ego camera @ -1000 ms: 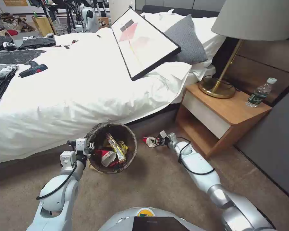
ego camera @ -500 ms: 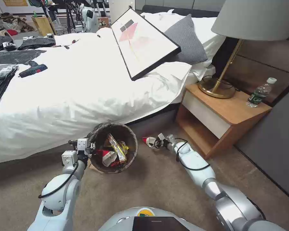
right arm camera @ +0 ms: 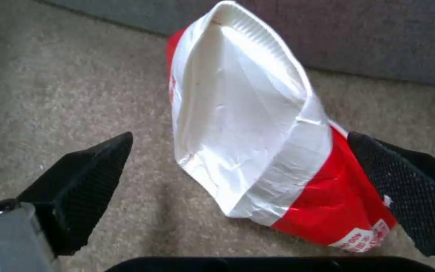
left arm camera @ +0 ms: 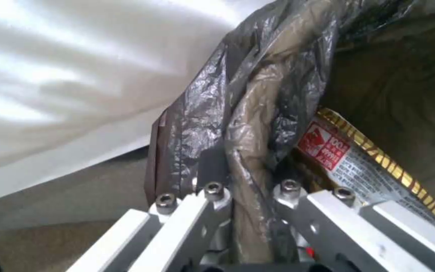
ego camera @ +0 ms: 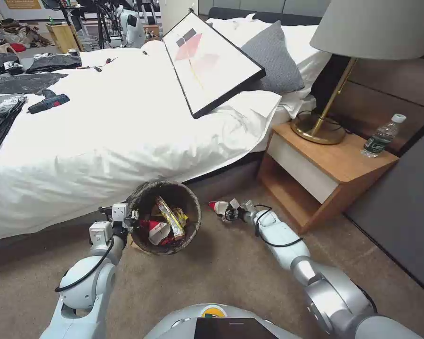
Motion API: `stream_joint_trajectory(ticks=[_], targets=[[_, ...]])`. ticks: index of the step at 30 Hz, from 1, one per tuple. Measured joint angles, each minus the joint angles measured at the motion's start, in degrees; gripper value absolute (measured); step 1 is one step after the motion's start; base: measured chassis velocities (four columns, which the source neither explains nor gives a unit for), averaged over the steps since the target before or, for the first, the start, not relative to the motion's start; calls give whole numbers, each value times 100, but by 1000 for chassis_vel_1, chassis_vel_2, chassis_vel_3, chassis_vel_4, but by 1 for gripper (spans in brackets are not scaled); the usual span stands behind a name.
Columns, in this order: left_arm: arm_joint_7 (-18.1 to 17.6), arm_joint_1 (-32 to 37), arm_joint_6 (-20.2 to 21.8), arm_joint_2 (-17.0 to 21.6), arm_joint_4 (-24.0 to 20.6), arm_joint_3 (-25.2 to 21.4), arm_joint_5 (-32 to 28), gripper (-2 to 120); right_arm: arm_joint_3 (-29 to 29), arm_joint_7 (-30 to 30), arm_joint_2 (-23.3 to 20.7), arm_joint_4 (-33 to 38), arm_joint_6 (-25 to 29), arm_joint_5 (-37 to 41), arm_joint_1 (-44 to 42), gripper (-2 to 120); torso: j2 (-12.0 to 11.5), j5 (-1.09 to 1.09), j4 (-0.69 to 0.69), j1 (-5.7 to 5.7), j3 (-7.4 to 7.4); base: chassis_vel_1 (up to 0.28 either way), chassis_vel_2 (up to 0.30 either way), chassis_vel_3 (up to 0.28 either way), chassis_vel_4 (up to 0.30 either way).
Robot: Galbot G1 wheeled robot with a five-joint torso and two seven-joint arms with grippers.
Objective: Pick up the trash bin, then pick up the garbage from the floor and place it into the trash bin.
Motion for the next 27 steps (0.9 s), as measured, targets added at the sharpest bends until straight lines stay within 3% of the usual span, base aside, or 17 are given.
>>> stream_joint_trajectory(ticks=[27], targets=[[4,19,-40,-75,18,-33,53,3,41,205,174,-785,12,79,343,98,0,0,0,0,0,0,0,0,0]])
